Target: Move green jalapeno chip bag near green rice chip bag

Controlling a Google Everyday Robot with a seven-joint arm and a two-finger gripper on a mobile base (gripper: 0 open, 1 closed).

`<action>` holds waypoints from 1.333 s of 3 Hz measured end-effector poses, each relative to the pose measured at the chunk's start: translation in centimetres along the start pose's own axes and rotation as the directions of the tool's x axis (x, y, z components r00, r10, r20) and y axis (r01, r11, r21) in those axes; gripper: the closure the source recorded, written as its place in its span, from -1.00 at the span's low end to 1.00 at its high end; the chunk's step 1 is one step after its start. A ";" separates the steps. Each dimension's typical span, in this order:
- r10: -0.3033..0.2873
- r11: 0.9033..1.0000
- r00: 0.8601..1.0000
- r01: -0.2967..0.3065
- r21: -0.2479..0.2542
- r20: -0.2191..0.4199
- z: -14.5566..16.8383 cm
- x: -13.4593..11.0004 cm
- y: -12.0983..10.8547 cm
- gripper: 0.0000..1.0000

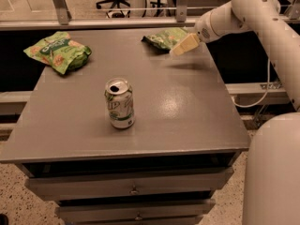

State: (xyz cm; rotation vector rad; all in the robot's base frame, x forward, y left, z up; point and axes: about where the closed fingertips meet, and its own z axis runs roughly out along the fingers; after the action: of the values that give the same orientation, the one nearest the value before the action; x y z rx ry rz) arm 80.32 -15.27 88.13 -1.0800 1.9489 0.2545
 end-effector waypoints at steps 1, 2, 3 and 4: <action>0.093 0.996 0.992 -0.093 -0.011 0.081 0.0 -1.4 -0.9 -1.00; 0.132 0.991 0.985 -0.130 -0.021 0.114 0.0 -1.9 -0.9 -1.00; 0.140 0.990 0.981 -0.136 -0.037 0.137 0.6 -1.8 0.8 -1.00; 0.175 0.985 0.960 -0.171 -0.039 0.218 2.5 -3.2 2.3 -1.00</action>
Offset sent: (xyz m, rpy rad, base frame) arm 0.0157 -0.0008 0.0294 0.2209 0.0058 -0.0700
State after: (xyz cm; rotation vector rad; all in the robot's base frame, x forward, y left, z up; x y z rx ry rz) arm 80.79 -10.67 88.61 -0.8542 1.8434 0.4705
